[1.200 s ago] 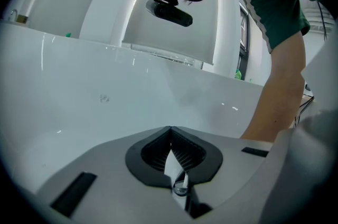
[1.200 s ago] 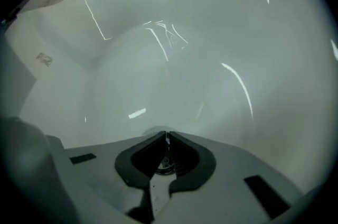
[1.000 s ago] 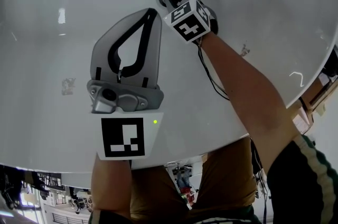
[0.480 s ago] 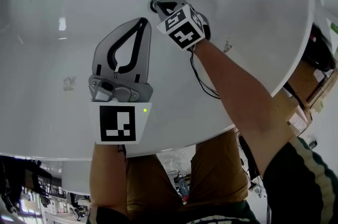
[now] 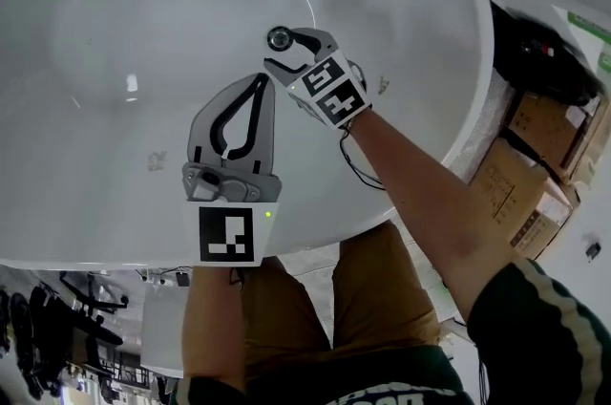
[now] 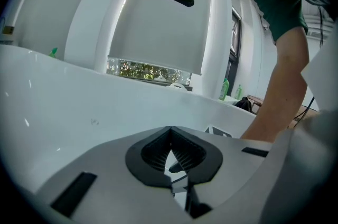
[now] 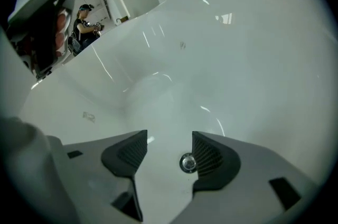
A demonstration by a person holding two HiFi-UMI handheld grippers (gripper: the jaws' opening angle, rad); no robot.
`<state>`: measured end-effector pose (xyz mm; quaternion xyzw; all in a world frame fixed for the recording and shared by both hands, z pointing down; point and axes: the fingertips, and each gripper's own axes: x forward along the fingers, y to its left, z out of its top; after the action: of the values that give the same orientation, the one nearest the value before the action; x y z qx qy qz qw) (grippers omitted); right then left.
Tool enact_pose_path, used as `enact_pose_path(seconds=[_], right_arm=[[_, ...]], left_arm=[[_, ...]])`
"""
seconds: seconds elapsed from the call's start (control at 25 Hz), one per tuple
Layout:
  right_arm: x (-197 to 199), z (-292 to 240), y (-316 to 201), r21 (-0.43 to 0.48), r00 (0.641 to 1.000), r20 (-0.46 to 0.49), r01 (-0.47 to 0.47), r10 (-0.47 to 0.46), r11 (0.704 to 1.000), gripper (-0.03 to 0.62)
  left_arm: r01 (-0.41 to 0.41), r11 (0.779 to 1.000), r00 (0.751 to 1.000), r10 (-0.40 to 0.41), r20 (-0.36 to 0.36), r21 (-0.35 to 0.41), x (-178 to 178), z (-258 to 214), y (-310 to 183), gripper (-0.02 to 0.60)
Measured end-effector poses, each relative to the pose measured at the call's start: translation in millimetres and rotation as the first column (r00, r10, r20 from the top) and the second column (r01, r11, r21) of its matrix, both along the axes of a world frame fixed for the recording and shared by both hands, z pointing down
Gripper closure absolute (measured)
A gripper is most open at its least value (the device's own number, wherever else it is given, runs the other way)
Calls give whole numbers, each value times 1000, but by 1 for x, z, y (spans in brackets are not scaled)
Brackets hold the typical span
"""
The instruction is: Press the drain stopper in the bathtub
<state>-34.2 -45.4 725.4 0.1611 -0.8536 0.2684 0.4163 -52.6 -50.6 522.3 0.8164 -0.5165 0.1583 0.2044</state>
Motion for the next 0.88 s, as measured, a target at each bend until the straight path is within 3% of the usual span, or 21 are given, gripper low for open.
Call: enact_pose_path(seconds=[0.4,0.64,0.88], right_arm=[[10,-150,-1,109,999,49,14,-20,994,333],[13,-242,-7,196,994,64,71,-85,978,333],[25,-347,-6,279,989,123,42,-79,960,333]], left_arm=[[-79,996,997,78,11,42,10,-107,8,574],[-86,994,993,91,-74,75,20,-192,8,574],[-67,988,990,82,-111,137,23,-288,3,575]])
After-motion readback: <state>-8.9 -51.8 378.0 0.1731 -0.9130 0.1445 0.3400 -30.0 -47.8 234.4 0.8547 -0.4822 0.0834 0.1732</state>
